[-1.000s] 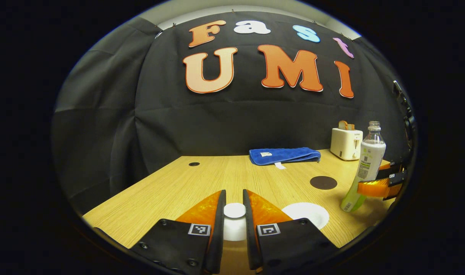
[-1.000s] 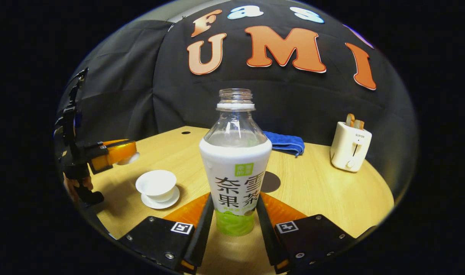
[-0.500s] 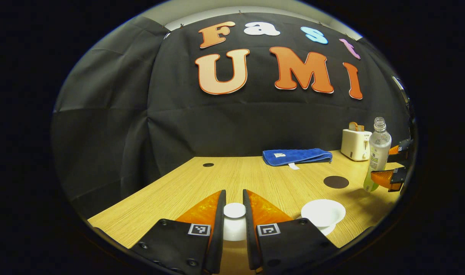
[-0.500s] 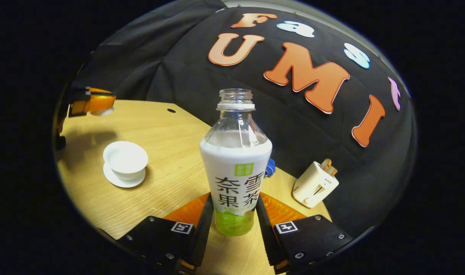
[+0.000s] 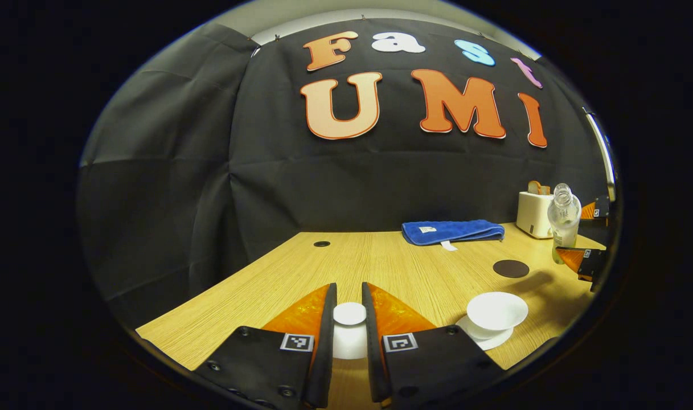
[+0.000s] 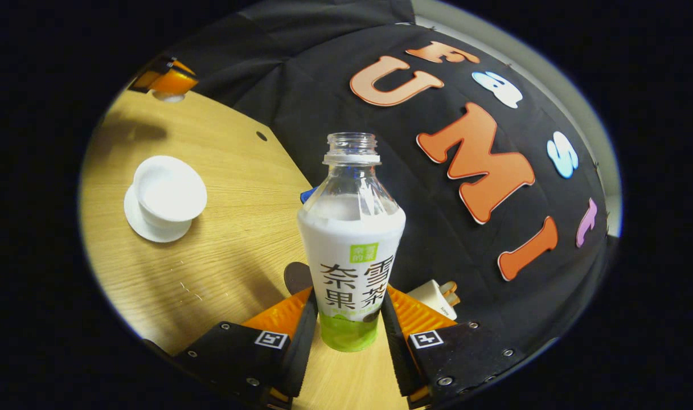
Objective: Open the teacup lid with one hand, grasp the water bottle and pour water into the teacup with the other hand; after pouring, place the water bottle on the coaster and then close the teacup lid.
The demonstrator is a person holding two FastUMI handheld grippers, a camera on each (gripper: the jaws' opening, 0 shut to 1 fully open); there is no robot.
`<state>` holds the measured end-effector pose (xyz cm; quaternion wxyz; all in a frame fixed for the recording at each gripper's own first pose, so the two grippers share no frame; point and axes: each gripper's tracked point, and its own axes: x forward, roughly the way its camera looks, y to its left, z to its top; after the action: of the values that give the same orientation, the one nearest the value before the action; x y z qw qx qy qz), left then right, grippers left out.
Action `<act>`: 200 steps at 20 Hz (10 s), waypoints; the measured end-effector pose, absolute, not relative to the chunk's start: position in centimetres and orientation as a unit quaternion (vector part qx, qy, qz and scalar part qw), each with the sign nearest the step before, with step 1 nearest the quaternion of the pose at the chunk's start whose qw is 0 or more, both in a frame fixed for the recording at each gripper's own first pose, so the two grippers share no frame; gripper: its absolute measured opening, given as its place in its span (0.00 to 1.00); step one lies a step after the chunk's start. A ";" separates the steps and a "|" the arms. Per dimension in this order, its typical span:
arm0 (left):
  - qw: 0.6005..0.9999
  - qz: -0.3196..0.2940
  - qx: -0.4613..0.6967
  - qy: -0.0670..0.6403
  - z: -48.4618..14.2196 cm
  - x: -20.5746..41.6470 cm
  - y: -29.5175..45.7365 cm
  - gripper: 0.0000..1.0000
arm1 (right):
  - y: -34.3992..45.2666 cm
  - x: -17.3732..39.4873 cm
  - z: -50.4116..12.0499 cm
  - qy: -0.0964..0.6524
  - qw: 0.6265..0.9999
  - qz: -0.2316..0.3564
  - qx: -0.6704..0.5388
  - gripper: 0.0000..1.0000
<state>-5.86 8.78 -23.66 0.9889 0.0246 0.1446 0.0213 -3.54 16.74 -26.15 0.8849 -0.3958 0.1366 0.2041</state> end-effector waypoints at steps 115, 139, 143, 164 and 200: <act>0.994 -0.093 -0.013 0.049 -15.2 -6.5 -3.3 0.28 | 18.1 8.5 -25.9 0.194 0.954 0.226 0.042 0.64; 0.983 -0.131 -0.022 0.124 -21.1 -5.0 -8.0 0.30 | 18.7 5.8 -33.5 0.284 0.927 0.244 0.033 0.80; 0.980 -0.134 -0.021 0.148 -23.0 -5.2 -8.7 0.30 | 17.9 4.8 -32.6 0.274 0.930 0.245 0.029 0.96; 0.990 -0.082 0.048 0.104 -20.3 -4.1 -6.6 0.98 | 9.3 0.7 -21.6 0.171 0.964 0.180 0.090 0.97; 1.000 -0.015 0.024 0.000 -3.5 -2.4 -4.8 0.98 | 3.8 -2.5 -9.8 0.072 0.994 0.045 0.069 0.97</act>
<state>-2.41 -4.81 -3.50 0.9996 0.0243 -0.0003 -0.0153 -2.52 3.81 -9.84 0.9940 0.0689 0.0723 0.0453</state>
